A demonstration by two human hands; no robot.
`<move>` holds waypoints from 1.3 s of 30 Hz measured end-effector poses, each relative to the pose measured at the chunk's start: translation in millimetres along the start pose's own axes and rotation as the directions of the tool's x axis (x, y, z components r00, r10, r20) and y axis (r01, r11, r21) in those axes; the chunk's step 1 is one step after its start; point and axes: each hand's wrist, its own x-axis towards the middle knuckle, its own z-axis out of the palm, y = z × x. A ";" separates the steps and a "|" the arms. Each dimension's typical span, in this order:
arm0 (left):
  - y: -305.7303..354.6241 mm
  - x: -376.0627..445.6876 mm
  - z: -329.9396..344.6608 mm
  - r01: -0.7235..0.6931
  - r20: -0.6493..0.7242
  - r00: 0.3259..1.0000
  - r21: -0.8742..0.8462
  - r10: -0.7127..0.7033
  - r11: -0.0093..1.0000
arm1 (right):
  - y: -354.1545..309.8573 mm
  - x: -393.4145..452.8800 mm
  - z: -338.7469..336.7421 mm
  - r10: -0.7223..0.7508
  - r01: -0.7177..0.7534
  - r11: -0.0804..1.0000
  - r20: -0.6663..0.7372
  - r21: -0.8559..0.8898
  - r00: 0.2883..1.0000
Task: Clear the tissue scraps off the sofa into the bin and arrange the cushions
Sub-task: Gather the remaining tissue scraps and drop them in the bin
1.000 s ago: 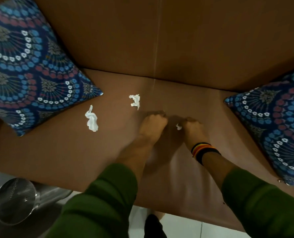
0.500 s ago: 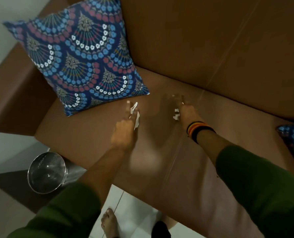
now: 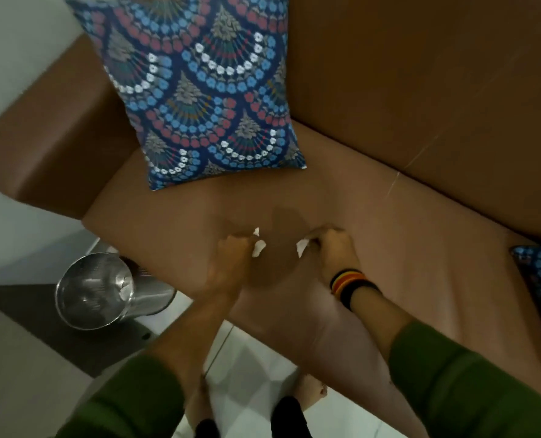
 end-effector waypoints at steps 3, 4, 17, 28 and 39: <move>-39.0 -49.2 -37.6 0.152 -0.109 0.973 -0.353 -0.202 0.923 | -56.0 -19.2 40.0 -0.046 0.045 0.999 0.074 0.023 0.996; -61.4 -57.5 -47.9 0.158 -0.146 0.964 -0.368 -0.224 0.916 | -75.4 -24.7 56.9 -0.081 0.079 0.997 0.087 0.026 0.993; -356.5 -63.1 -122.5 0.355 -0.412 0.803 -0.250 -0.430 0.901 | -248.3 -6.9 358.8 -0.245 0.256 0.966 0.230 -0.018 0.942; -394.0 -65.0 -122.2 0.205 -0.140 0.963 -0.179 -0.231 0.962 | -241.9 -31.6 385.5 -0.238 0.268 0.960 0.270 -0.081 0.933; -212.2 -28.7 -190.2 -0.235 -0.369 0.910 -0.082 0.189 0.968 | -239.8 8.8 189.5 -0.301 0.256 0.946 -0.246 -0.197 0.921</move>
